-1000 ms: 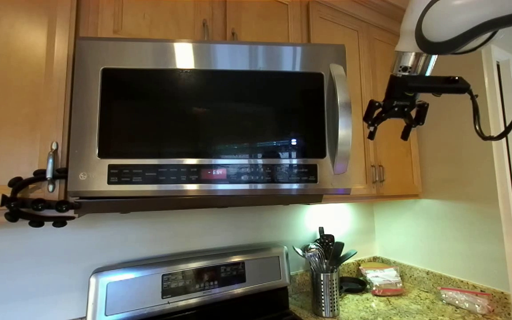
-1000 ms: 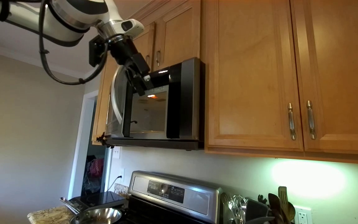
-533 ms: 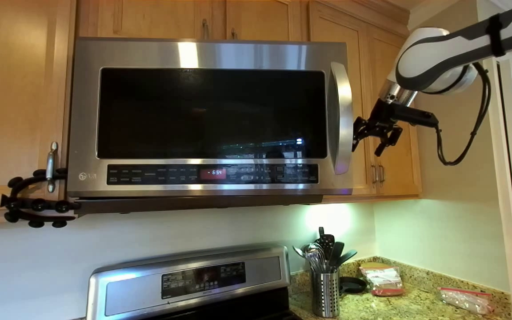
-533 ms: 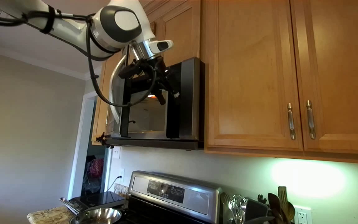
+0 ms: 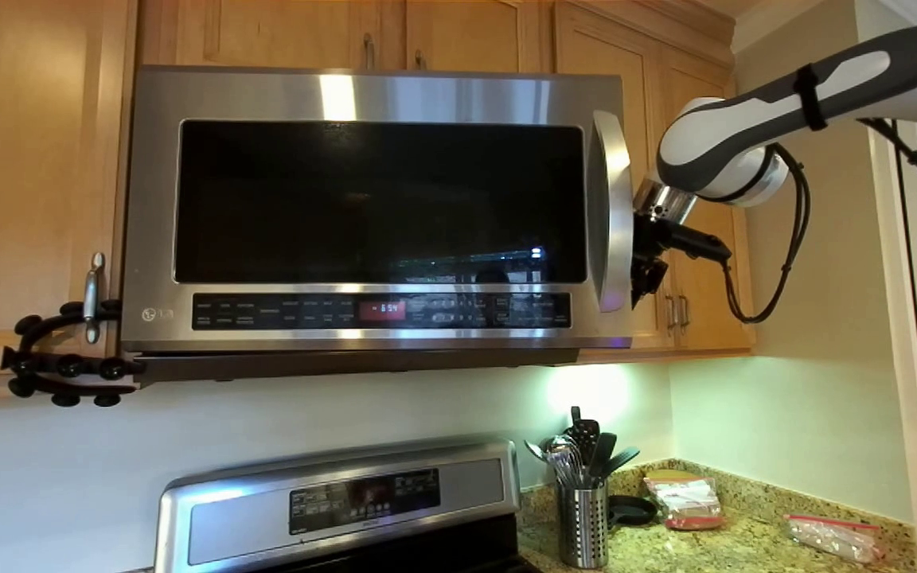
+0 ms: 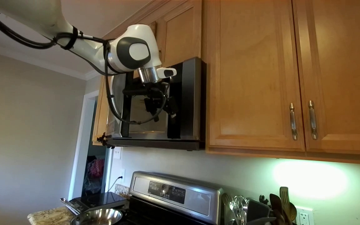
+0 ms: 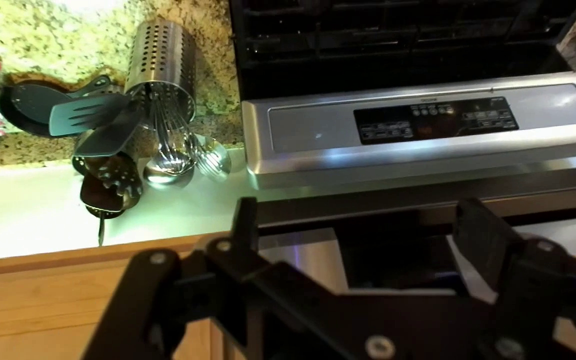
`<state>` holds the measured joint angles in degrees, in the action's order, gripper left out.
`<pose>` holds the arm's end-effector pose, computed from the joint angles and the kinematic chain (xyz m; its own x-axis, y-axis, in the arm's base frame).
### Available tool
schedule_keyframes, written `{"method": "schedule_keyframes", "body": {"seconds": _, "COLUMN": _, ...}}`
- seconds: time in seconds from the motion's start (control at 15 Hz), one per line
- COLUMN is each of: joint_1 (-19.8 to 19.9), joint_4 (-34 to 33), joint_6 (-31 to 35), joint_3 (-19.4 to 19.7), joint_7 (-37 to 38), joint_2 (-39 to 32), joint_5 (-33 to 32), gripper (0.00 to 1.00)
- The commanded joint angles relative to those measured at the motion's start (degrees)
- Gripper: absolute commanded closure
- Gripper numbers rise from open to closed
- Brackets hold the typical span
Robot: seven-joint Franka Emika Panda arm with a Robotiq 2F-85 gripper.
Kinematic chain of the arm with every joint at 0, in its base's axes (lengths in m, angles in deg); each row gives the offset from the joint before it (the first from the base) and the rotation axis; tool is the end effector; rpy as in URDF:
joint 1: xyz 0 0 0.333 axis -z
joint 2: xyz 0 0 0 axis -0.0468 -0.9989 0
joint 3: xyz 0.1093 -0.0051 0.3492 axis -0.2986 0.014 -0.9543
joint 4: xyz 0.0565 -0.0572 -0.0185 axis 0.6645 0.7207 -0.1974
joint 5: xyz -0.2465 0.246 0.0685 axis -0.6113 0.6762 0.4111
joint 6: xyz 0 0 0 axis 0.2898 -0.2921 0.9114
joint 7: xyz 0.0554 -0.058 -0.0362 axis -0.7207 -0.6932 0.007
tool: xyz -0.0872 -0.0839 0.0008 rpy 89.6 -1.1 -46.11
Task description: Open the microwave door
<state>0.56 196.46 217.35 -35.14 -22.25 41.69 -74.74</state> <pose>0.4097 -0.0783 0.7109 0.7894 -0.2465 0.5621 -0.2015 -0.9691 -0.1421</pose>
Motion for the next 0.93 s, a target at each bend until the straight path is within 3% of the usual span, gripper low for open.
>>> {"method": "schedule_keyframes", "body": {"seconds": 0.0, "joint_1": -1.09, "joint_4": -1.42, "joint_6": -3.15, "joint_3": -0.88, "joint_7": -2.42, "joint_2": -0.93, "joint_5": 0.87, "gripper": 0.00}}
{"method": "schedule_keyframes", "body": {"seconds": 0.87, "joint_1": -1.90, "joint_4": -1.59, "joint_6": -16.76, "joint_3": -8.17, "joint_7": -0.68, "joint_2": 1.92, "joint_5": -4.40, "gripper": 0.00}}
